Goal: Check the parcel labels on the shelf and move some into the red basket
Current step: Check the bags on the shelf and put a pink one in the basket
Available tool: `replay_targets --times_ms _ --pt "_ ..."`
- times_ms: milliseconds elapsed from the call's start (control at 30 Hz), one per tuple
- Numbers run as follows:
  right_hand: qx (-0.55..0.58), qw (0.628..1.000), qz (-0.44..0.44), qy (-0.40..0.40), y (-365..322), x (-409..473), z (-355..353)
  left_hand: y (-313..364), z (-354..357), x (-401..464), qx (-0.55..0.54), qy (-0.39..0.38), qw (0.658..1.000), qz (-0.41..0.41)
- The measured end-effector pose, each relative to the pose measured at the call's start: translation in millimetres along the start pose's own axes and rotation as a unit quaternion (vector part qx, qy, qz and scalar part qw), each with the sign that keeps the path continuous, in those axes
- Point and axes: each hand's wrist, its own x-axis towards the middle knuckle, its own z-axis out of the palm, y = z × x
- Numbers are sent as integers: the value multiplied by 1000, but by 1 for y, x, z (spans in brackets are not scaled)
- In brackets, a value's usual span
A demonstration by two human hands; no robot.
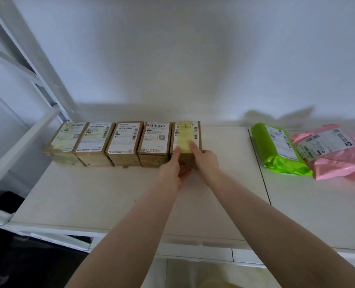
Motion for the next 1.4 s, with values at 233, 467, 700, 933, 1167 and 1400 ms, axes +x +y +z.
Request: replay_targets --times_ms 233,467,700,933,1167,1400 --pt "49 998 -26 9 19 16 8 0 -3 2 6 -17 1000 -16" --pt "78 997 -28 -5 1 -6 0 0 -2 7 -6 -24 999 -24" --pt "49 998 -24 -10 18 19 3 -4 -2 5 11 -33 999 -17" --pt "136 990 25 23 11 -28 -30 -24 6 1 93 -44 994 -31" --pt "276 949 111 103 52 -45 -95 -61 52 -15 141 -77 986 -38" --pt "368 905 148 152 82 -45 -182 -98 127 -17 173 -98 980 6"
